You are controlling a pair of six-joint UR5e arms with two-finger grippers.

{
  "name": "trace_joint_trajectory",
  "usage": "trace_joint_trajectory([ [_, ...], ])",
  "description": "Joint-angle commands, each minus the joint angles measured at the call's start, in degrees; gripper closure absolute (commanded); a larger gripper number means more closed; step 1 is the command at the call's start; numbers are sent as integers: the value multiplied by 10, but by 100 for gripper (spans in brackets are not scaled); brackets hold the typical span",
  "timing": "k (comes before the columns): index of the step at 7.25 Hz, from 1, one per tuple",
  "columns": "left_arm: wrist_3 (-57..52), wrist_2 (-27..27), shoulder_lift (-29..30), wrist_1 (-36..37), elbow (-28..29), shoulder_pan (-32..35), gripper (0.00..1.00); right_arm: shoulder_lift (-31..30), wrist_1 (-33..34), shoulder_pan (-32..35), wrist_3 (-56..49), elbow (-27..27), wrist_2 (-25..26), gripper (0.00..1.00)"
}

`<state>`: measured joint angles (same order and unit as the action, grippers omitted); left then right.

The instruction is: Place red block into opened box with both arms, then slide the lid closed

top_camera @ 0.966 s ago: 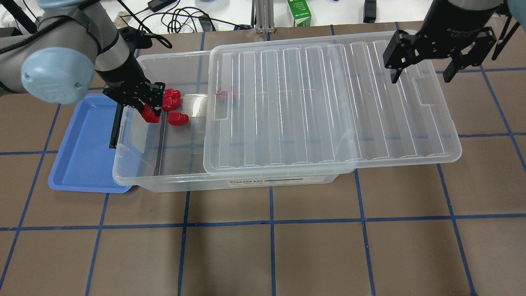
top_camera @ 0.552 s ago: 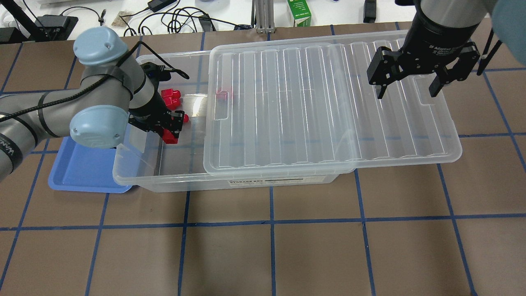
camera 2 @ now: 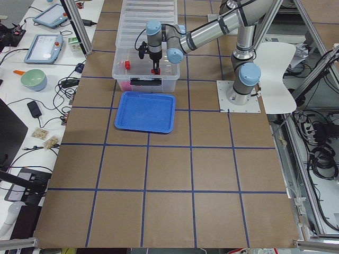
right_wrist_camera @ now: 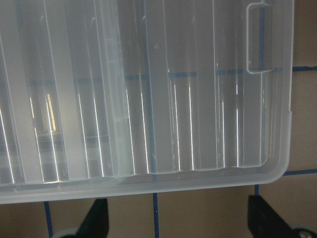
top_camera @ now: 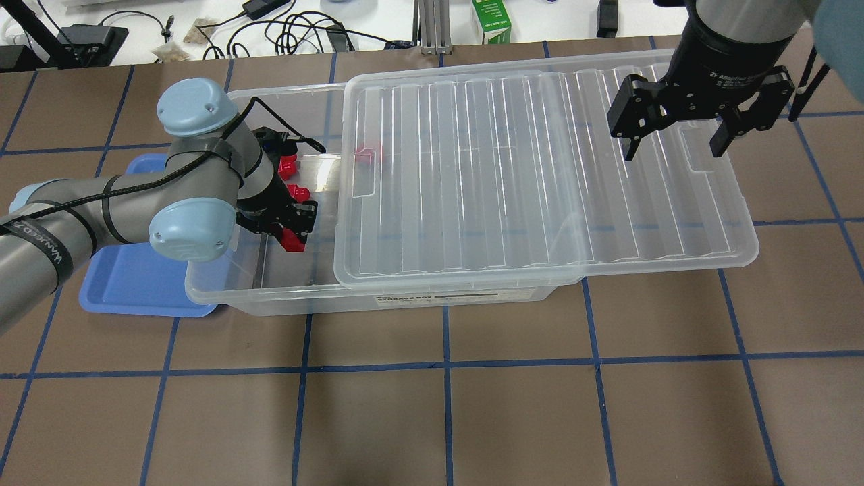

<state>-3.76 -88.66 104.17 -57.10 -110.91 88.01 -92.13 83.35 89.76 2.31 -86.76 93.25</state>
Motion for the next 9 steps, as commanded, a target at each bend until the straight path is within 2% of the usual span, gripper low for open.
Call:
trace_joint_trajectory([
  [1,2,-1,15,3,-2,-1,100,1,1,-1,0,-2,-6,0],
  [3,-2,-2,26,29,-17,-2,100,5,0,-6,0,-3,2,0],
  [6,-4,-1,41,32,-24,-12,100,5,-2,-26,3,-3,4,0],
  [7,-4,-1,45,34,-25,-13,92,5,1,-35,-1,-3,-2,0],
  [9,8,0,46,36,-19,-12,25,5,0,-51,-3,-3,-4,0],
])
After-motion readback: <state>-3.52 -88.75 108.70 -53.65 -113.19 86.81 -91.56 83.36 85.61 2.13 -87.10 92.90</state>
